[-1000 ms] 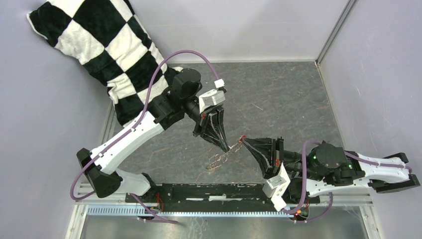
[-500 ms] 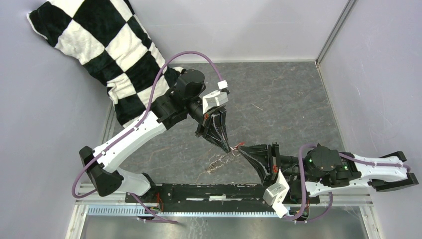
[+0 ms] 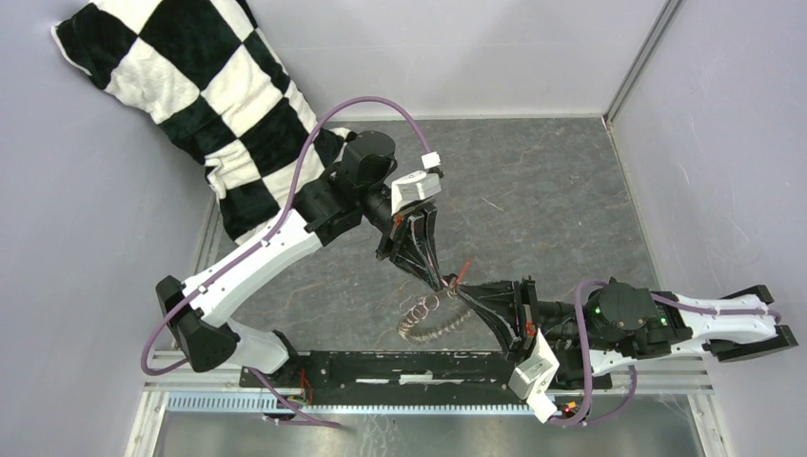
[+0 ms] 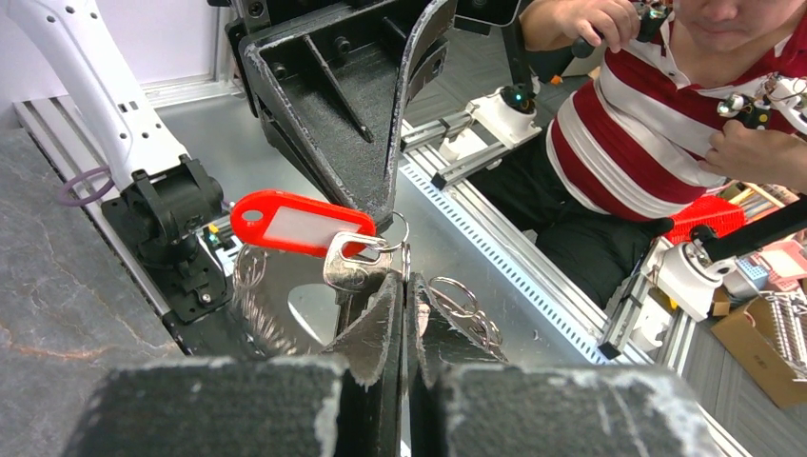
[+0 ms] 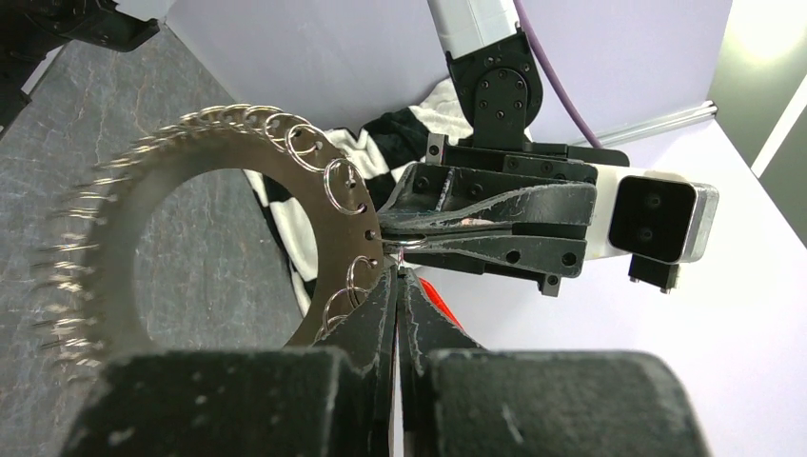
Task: Put the keys on the keyring
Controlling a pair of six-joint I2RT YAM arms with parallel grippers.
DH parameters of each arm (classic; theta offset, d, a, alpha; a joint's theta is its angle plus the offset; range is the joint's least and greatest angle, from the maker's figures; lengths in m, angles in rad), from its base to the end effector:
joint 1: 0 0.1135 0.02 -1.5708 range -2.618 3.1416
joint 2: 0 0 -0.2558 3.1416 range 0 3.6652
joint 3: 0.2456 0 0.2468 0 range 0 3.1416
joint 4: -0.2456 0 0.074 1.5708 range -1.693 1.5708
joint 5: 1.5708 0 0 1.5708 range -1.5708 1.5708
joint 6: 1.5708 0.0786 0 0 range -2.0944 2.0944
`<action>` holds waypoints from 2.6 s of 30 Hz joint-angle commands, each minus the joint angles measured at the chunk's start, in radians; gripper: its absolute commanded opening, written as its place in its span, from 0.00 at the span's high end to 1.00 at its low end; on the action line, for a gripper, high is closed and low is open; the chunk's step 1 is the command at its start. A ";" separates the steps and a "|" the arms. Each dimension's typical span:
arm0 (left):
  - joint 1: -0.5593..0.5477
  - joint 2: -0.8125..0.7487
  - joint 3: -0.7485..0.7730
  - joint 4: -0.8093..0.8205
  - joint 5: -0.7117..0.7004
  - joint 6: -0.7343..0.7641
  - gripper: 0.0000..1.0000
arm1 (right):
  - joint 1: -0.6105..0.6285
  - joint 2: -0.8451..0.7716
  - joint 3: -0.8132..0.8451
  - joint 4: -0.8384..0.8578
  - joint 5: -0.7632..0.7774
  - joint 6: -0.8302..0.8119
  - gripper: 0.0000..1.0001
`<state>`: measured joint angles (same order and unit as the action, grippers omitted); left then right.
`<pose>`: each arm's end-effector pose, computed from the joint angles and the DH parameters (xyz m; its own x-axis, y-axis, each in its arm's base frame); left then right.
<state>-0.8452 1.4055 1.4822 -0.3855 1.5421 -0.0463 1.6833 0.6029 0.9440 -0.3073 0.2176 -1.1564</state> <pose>0.1301 -0.2651 0.4208 -0.2317 0.2592 -0.9376 0.6434 -0.6821 -0.3476 -0.0017 0.1663 0.4003 0.9088 -0.0824 -0.4091 -0.4039 0.0729 -0.9119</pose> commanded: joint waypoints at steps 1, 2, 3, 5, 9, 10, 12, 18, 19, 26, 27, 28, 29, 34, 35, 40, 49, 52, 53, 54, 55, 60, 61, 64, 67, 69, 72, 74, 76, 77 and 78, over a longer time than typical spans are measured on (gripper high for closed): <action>-0.003 0.001 0.056 0.049 0.047 -0.047 0.98 | 0.017 -0.002 -0.002 0.041 0.001 -0.010 0.99; -0.003 0.000 0.057 0.050 0.048 -0.048 0.98 | 0.020 0.000 -0.004 0.040 0.003 -0.010 0.99; -0.003 -0.002 0.056 0.052 0.048 -0.050 0.98 | 0.020 0.001 -0.005 0.040 0.007 -0.012 0.99; -0.003 -0.004 0.051 0.057 0.047 -0.054 0.98 | 0.021 0.005 -0.008 0.043 0.010 -0.016 0.99; -0.003 -0.011 0.037 0.081 0.042 -0.075 0.98 | 0.028 0.012 -0.004 0.044 0.013 -0.016 0.99; -0.003 -0.012 0.034 0.085 0.041 -0.078 0.98 | 0.029 0.014 -0.002 0.041 0.014 -0.016 0.99; -0.002 -0.016 0.031 0.091 0.041 -0.081 0.98 | 0.029 0.019 -0.002 0.042 0.018 -0.016 0.99; -0.003 -0.030 0.008 0.120 0.028 -0.109 0.98 | 0.033 0.024 -0.004 0.055 0.035 -0.016 0.99; -0.003 -0.032 0.004 0.124 0.027 -0.115 0.98 | 0.032 0.025 -0.004 0.059 0.039 -0.016 0.99; -0.003 -0.043 -0.018 0.151 0.021 -0.138 0.98 | 0.035 0.017 -0.007 0.088 0.044 -0.017 0.99; -0.003 -0.043 -0.020 0.151 0.020 -0.140 0.98 | 0.034 0.015 -0.007 0.092 0.042 -0.016 0.99; -0.003 -0.044 -0.020 0.152 0.018 -0.141 0.98 | 0.034 0.012 -0.005 0.094 0.040 -0.017 0.99; -0.003 -0.045 -0.020 0.152 0.018 -0.142 0.98 | 0.034 0.008 -0.007 0.097 0.038 -0.014 0.99; -0.003 -0.042 -0.023 0.160 0.013 -0.149 0.98 | 0.034 -0.005 -0.015 0.108 0.031 -0.011 0.99; -0.003 -0.042 -0.022 0.160 0.012 -0.149 0.98 | 0.035 -0.007 -0.017 0.112 0.034 -0.011 0.99; -0.003 -0.038 -0.022 0.168 0.010 -0.153 0.98 | 0.035 -0.010 -0.025 0.119 0.042 -0.017 0.99; -0.003 -0.043 -0.030 0.179 0.007 -0.163 0.98 | 0.034 -0.005 -0.025 0.132 0.042 -0.015 0.99; -0.003 -0.048 -0.033 0.181 0.006 -0.163 0.98 | 0.034 -0.005 -0.030 0.149 0.044 -0.013 0.99; -0.003 -0.048 -0.035 0.180 0.006 -0.163 0.98 | 0.034 -0.005 -0.033 0.153 0.044 -0.014 0.99; -0.003 -0.049 -0.036 0.181 0.006 -0.164 0.98 | 0.034 -0.004 -0.037 0.160 0.045 -0.015 0.99; -0.003 -0.049 -0.037 0.182 0.006 -0.164 0.98 | 0.035 -0.005 -0.039 0.166 0.046 -0.016 0.99; -0.003 -0.053 -0.040 0.185 0.007 -0.166 0.98 | 0.034 0.001 -0.042 0.172 0.055 -0.021 0.99; -0.003 -0.054 -0.040 0.187 0.007 -0.167 0.98 | 0.033 0.003 -0.042 0.171 0.057 -0.021 0.99; -0.003 -0.057 -0.043 0.189 0.007 -0.168 0.98 | 0.035 0.003 -0.047 0.173 0.060 -0.020 0.99; -0.003 -0.058 -0.043 0.190 0.006 -0.169 0.98 | 0.035 0.003 -0.045 0.172 0.060 -0.021 0.99; -0.003 -0.057 -0.043 0.192 0.007 -0.169 0.98 | 0.034 0.005 -0.047 0.175 0.062 -0.021 0.99; -0.003 -0.056 -0.042 0.193 0.007 -0.169 0.98 | 0.034 0.006 -0.048 0.180 0.062 -0.020 0.99; -0.003 -0.056 -0.042 0.195 0.010 -0.169 0.98 | 0.034 0.008 -0.052 0.187 0.066 -0.023 0.99; -0.003 -0.057 -0.042 0.196 0.012 -0.168 0.98 | 0.034 0.012 -0.059 0.194 0.071 -0.027 0.99; -0.003 -0.058 -0.042 0.196 0.013 -0.168 0.98 | 0.033 0.014 -0.063 0.202 0.078 -0.030 0.99; -0.003 -0.058 -0.041 0.198 0.013 -0.168 0.98 | 0.033 0.017 -0.066 0.206 0.083 -0.033 0.99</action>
<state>-0.8448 1.3781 1.4338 -0.2291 1.5467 -0.1642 1.7084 0.6102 0.8940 -0.1699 0.2745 -1.1763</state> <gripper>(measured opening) 0.043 0.012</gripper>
